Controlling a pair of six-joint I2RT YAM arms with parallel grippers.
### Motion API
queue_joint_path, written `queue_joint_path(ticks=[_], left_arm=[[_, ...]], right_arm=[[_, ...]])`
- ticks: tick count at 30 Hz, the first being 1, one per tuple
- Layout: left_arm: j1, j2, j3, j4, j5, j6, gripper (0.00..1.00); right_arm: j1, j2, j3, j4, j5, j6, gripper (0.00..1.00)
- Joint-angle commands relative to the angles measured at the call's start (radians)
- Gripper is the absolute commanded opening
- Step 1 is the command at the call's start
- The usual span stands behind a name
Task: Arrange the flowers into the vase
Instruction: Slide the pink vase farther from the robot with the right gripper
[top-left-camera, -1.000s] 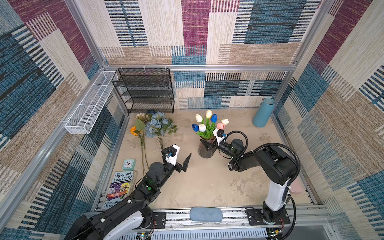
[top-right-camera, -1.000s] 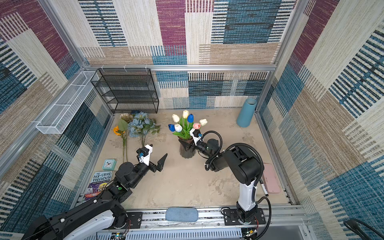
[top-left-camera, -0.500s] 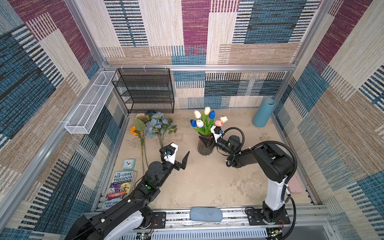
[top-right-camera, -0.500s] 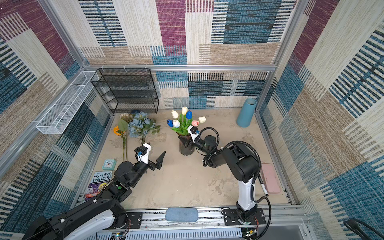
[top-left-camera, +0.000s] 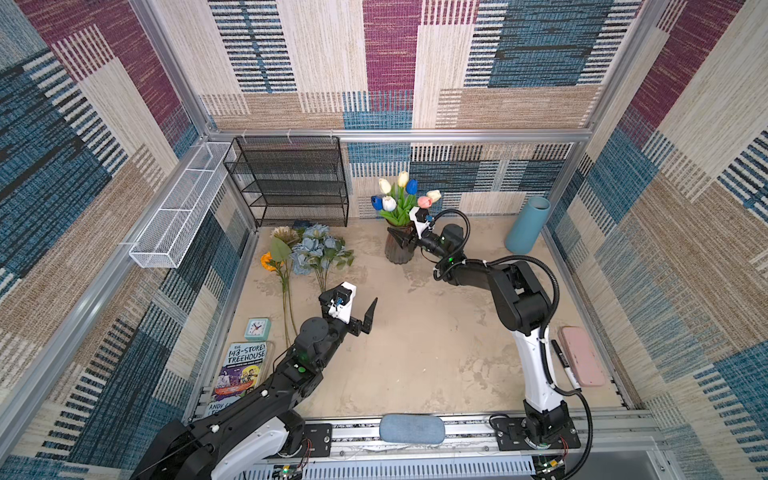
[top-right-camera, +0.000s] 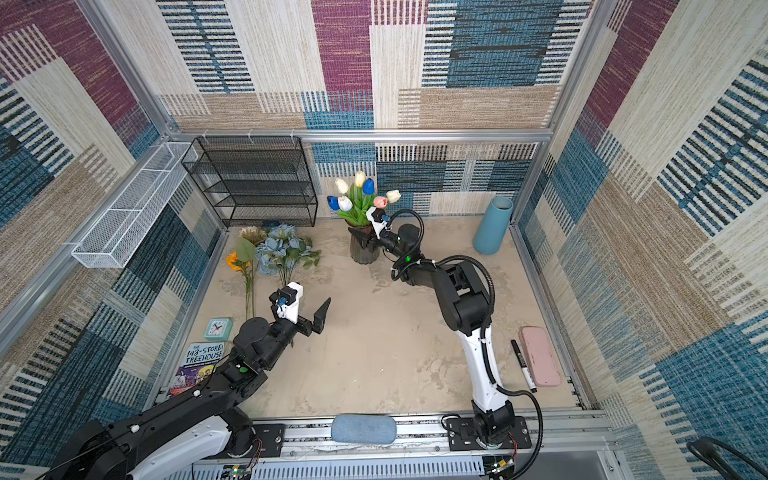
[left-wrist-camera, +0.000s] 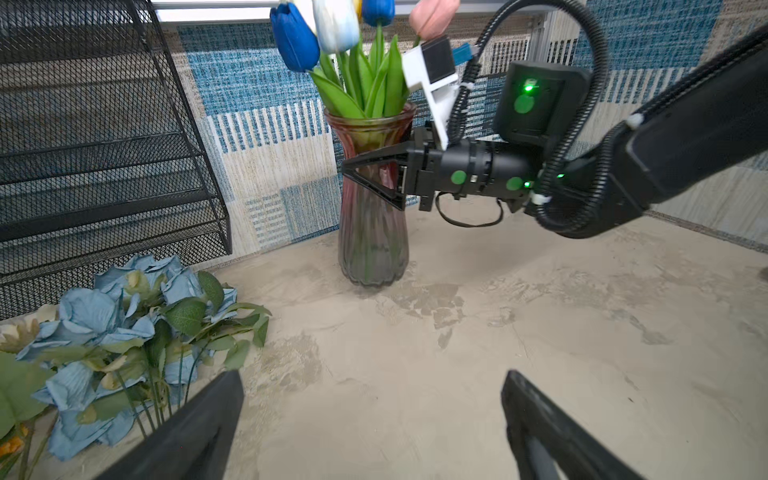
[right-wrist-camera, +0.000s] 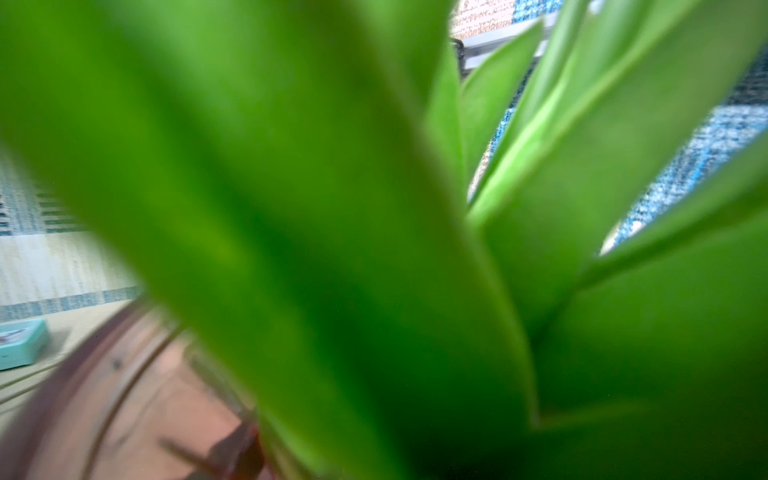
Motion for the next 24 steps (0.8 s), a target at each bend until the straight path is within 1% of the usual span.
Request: queue_joint_path(ticks=[1, 5, 9, 12, 15, 18, 19, 20, 24], left_arm=[[0.002, -0.011, 0.007, 0.027, -0.026, -0.005, 1.00], [0.005, -0.016, 0.001, 0.031, -0.034, -0.010, 1.00], [0.006, -0.010, 0.006, 0.033, -0.032, -0.002, 1.00], [0.006, 0.000, 0.012, 0.029, -0.035, 0.002, 1.00], [0.008, 0.005, 0.014, 0.031, -0.027, 0.001, 1.00], [0.008, 0.012, 0.016, 0.037, -0.029, 0.002, 1.00], [0.008, 0.015, 0.016, 0.038, -0.027, 0.003, 1.00], [0.008, 0.018, 0.021, 0.036, -0.026, 0.004, 1.00], [0.008, 0.022, 0.033, 0.033, -0.017, 0.006, 1.00]], right_arm=[[-0.019, 0.099, 0.195, -0.054, -0.024, -0.004, 0.28], [-0.027, 0.228, 0.417, -0.172, -0.019, -0.027, 0.28], [-0.032, 0.366, 0.654, -0.286, -0.028, -0.018, 0.28], [-0.032, 0.440, 0.775, -0.323, -0.024, -0.015, 0.27], [-0.033, 0.494, 0.862, -0.344, -0.015, -0.007, 0.30], [-0.038, 0.512, 0.881, -0.326, -0.009, 0.013, 0.44], [-0.038, 0.514, 0.881, -0.324, -0.002, 0.012, 0.50], [-0.038, 0.517, 0.881, -0.324, 0.004, 0.010, 0.60], [-0.040, 0.520, 0.880, -0.337, 0.012, 0.008, 0.80]])
